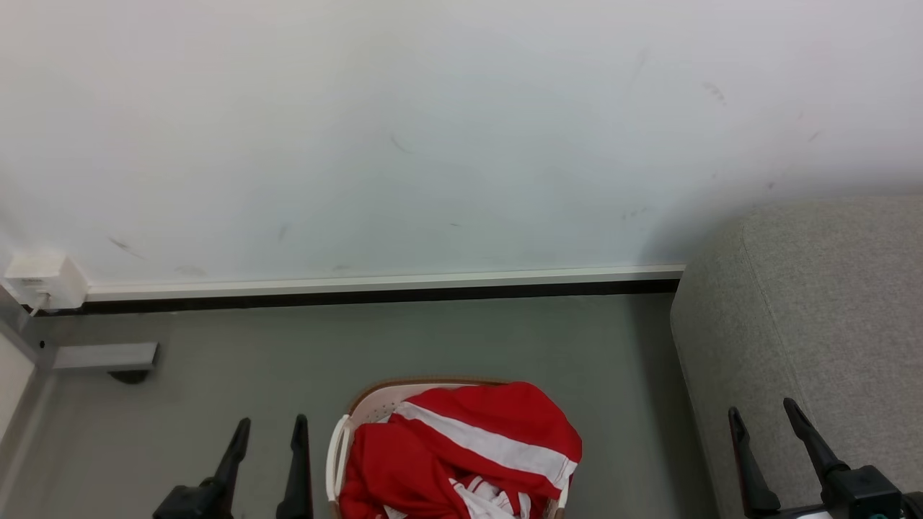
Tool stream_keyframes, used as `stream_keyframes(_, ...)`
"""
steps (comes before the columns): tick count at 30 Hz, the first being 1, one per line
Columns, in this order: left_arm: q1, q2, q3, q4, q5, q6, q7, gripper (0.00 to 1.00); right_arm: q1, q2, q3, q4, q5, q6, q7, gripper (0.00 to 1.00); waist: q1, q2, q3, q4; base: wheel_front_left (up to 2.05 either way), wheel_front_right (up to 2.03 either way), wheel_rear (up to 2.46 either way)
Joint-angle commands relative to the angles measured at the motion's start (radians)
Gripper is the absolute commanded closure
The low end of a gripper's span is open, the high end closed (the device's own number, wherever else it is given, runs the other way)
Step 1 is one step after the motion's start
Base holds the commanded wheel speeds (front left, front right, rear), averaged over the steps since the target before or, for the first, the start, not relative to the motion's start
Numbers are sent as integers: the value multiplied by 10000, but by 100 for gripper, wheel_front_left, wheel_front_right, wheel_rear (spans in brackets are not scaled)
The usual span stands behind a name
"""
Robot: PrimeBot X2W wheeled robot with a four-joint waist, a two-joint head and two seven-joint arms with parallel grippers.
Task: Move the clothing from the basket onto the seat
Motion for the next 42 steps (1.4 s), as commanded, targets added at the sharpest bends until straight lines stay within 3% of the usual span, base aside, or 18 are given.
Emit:
stream_keyframes(1,124,75,6,13,147,-9,-39,0,-17,-63,-2,43,-153,-21,-93,0,0,-1,3,1,0,0,0)
stream_keyframes(16,-116,72,-135,166,-193,20,-36,0,-244,-97,-5,-8,15,-21,-79,0,0,-1,451,-224,0,0,0)
stream_keyframes(27,-2031,70,-1216,1309,149,69,-34,0,-1320,-245,105,-636,281,-21,-78,0,0,-1,2700,-785,0,0,0)
stream_keyframes(32,-3439,70,-1765,2760,376,306,-36,0,-1955,-233,207,-1067,407,-21,-78,0,0,-1,3891,-1133,0,0,0)
stream_keyframes(42,-6482,77,-2300,6869,641,1509,1111,0,-2968,6,393,-1798,674,-21,-78,0,0,-1,5775,-1755,0,0,0)
